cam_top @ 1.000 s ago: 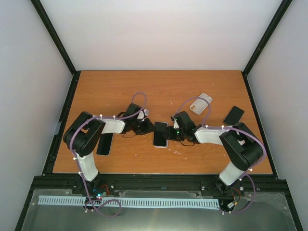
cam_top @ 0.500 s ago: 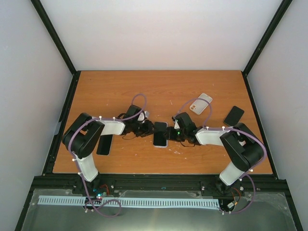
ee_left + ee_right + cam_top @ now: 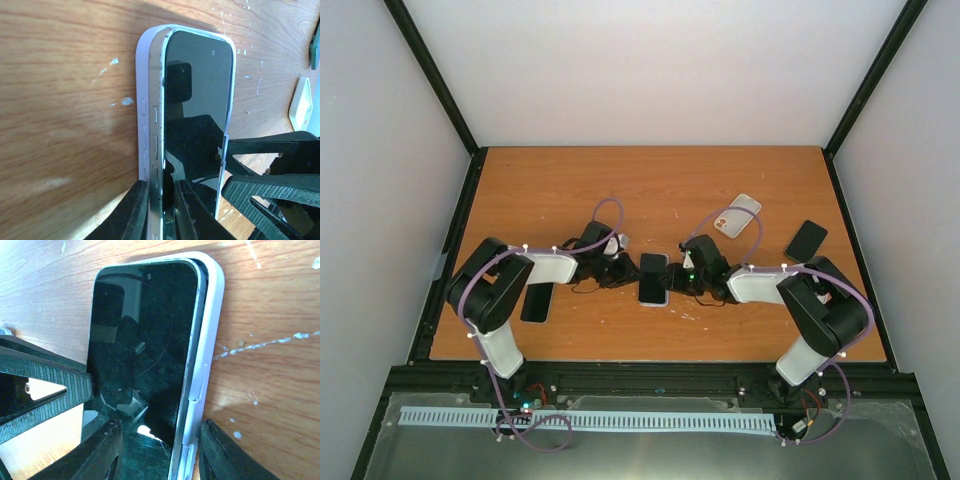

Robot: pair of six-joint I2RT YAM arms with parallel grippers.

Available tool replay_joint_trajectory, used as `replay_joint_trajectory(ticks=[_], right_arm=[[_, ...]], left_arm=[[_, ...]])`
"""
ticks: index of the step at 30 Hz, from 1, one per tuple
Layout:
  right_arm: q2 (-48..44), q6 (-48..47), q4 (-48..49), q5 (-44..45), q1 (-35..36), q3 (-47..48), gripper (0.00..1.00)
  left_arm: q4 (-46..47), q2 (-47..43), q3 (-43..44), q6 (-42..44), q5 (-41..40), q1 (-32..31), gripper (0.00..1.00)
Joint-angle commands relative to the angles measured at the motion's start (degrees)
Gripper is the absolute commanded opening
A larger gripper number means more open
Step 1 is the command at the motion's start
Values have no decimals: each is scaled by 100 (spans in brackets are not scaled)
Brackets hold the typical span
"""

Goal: Put the phone into the phone case

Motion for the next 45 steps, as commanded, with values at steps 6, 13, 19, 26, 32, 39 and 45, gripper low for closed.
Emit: replay_joint_trajectory(ticks=[6, 13, 19, 26, 32, 39, 45], right_arm=[[195, 502, 610, -397, 11, -109, 43], [65, 732, 1043, -831, 12, -125, 45], [-14, 1013, 1255, -1025, 11, -208, 46], [-103, 1055, 827, -732, 16, -196, 45], [-387, 959, -82, 25, 46, -366, 45], [-209, 1244, 650, -182, 130, -631, 45], [6, 1286, 886, -389, 180, -404, 45]], left_arm=[[273, 8, -220, -45, 186, -48, 14], [424, -76, -424, -118, 307, -49, 14], [598, -198, -551, -264, 418, -47, 16], [679, -216, -688, -355, 439, -49, 22], [479, -432, -767, -258, 165, -53, 39], [581, -463, -837, -187, 196, -49, 18], [685, -492, -980, -211, 240, -49, 13]])
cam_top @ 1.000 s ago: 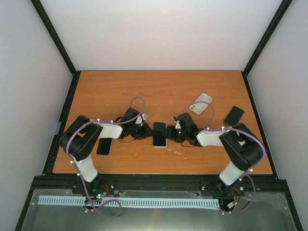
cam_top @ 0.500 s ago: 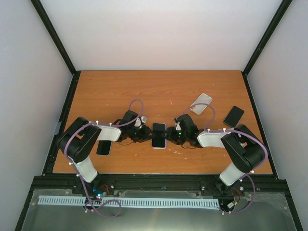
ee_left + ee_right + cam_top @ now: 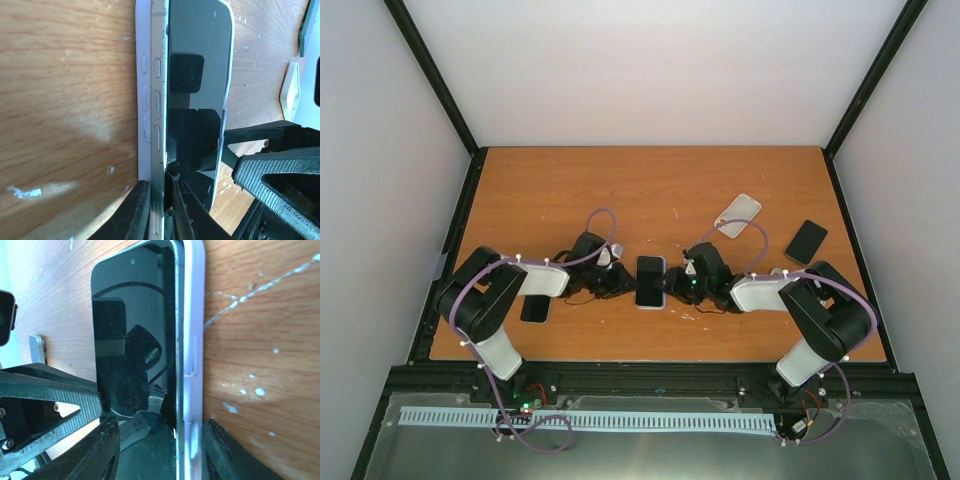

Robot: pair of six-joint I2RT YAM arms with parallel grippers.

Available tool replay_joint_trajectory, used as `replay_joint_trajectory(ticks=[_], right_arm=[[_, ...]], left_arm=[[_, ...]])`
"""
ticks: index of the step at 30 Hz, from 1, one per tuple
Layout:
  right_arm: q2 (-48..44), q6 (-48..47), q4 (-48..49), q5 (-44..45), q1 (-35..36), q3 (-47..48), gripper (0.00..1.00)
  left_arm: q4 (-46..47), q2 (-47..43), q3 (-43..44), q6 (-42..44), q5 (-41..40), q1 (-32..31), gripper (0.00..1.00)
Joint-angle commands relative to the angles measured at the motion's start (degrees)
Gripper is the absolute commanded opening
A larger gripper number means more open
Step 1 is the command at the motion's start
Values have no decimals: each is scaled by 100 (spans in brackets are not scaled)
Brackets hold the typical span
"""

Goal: Put the phone into the phone case

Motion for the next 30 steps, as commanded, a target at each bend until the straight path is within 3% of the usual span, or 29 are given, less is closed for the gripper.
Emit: replay_joint_trajectory(ticks=[1, 10, 17, 25, 30], right_arm=[[212, 101, 228, -145, 70, 154, 45], [-45, 233, 1035, -615, 76, 56, 46], [-142, 525, 1744, -992, 101, -133, 48], [-169, 585, 1872, -1096, 124, -142, 49], [-130, 589, 1898, -1157, 175, -101, 49]], left_arm=[[22, -84, -133, 53, 3, -39, 13], [386, -45, -428, -118, 36, -40, 5], [385, -175, -521, -221, 16, -42, 17], [360, -261, -649, -204, 21, -40, 29], [326, -412, -713, -151, -33, -40, 26]])
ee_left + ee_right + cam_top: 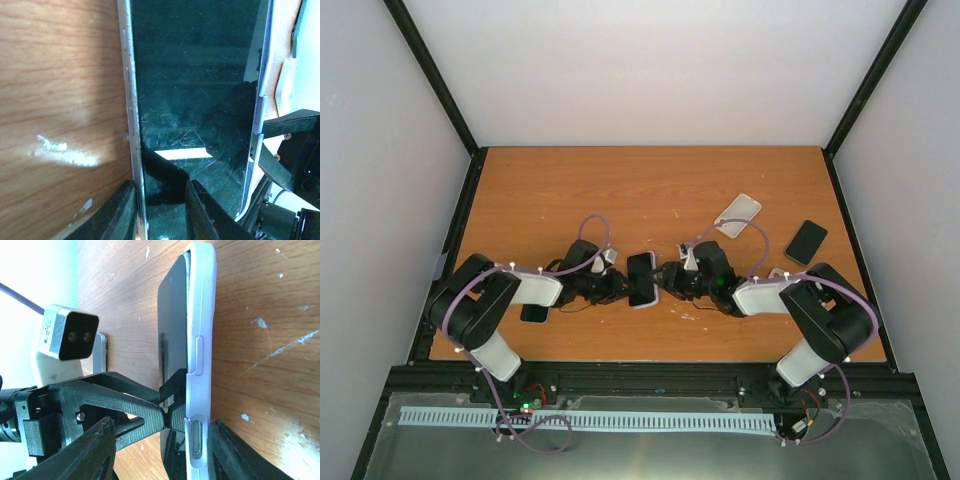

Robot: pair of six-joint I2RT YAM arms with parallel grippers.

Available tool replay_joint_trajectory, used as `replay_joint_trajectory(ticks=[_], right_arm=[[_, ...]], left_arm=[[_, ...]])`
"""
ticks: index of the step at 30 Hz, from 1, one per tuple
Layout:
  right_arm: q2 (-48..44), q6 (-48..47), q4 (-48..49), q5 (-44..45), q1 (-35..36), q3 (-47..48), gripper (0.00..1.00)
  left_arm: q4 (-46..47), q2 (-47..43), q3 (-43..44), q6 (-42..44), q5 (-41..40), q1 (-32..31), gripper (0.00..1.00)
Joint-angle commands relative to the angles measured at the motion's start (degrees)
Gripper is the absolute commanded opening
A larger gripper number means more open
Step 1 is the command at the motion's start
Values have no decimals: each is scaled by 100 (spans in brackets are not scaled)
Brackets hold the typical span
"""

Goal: Put the phone into the phone case

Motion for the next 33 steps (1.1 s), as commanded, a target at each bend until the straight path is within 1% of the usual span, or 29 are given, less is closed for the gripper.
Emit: replay_joint_trajectory(ticks=[1, 4, 7, 10, 13, 15, 20, 23, 24, 28, 33], right_arm=[[-63, 72, 554, -492, 204, 138, 49], [16, 40, 503, -515, 235, 163, 49], [128, 14, 489, -548, 252, 184, 48], [235, 51, 717, -611, 262, 179, 42], [305, 133, 929, -702, 278, 171, 40], [306, 156, 1007, -724, 280, 145, 40], [353, 229, 1207, -781, 280, 69, 40], [401, 323, 1412, -879, 280, 19, 40], [403, 320, 1430, -883, 280, 5, 40], [409, 226, 1223, -831, 280, 11, 41], [404, -26, 753, -681, 295, 58, 38]], left_arm=[[-248, -137, -122, 108, -55, -60, 23], [-240, -193, -132, 141, -64, -60, 21], [-160, -198, -124, 162, -15, -66, 21], [-99, -164, -121, 167, 36, -60, 20], [-90, -94, -151, 187, 24, -59, 16], [-84, -63, -178, 198, 1, -64, 16], [-113, -68, -161, 253, -90, -59, 21], [-305, -162, -130, 356, -236, -60, 31], [-366, -226, -132, 384, -321, -60, 33], [-430, -450, -196, 483, -473, -60, 31], [-317, -449, -216, 475, -381, -60, 30]])
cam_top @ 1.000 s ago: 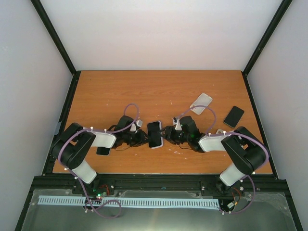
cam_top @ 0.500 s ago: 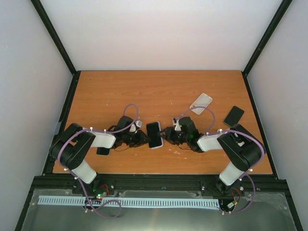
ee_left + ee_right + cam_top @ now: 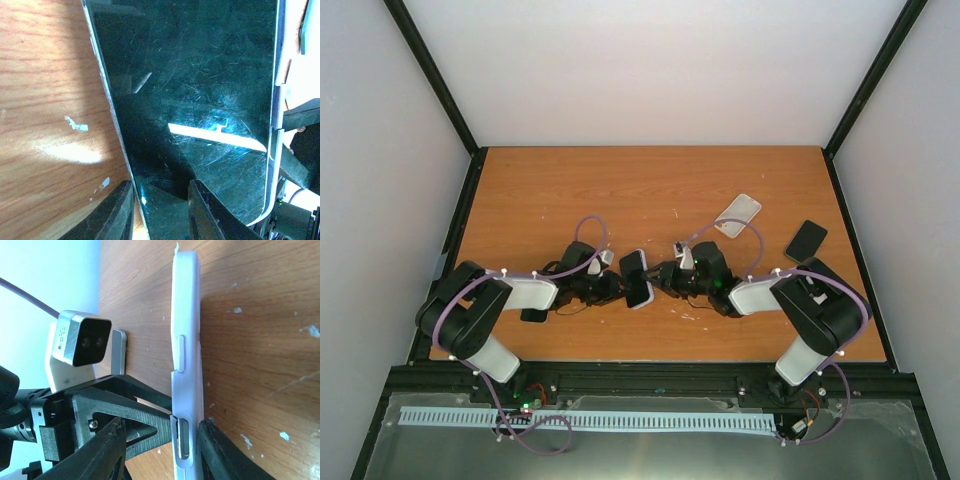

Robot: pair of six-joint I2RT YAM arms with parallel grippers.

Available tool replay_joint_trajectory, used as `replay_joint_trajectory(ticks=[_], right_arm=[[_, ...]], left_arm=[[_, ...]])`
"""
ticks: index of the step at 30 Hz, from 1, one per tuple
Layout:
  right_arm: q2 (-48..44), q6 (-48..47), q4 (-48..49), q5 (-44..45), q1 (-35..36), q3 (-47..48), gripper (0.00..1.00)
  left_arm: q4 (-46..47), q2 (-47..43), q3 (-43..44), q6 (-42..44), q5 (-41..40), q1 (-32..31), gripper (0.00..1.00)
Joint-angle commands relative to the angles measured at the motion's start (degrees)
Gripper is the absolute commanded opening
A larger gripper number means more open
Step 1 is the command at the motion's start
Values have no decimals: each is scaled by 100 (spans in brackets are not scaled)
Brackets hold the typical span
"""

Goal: Put the phone into the phone case

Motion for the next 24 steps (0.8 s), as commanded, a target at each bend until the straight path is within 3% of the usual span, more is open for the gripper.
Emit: replay_joint_trajectory(ticks=[1, 4, 8, 18, 24], right_arm=[[54, -319, -351, -334, 232, 126, 37], [24, -702, -1073, -158, 286, 349, 35], [17, -814, -1327, -89, 315, 445, 32], [64, -740, -1032, 0, 315, 306, 15], [100, -698, -801, -91, 315, 240, 15]], left_arm=[[20, -16, -45, 158, -106, -75, 30], [65, 21, -43, 156, -89, -77, 30], [175, 72, -57, 30, -3, -77, 29], [307, 28, -74, -240, 354, -75, 33], [393, 49, 60, -259, 552, -77, 33]])
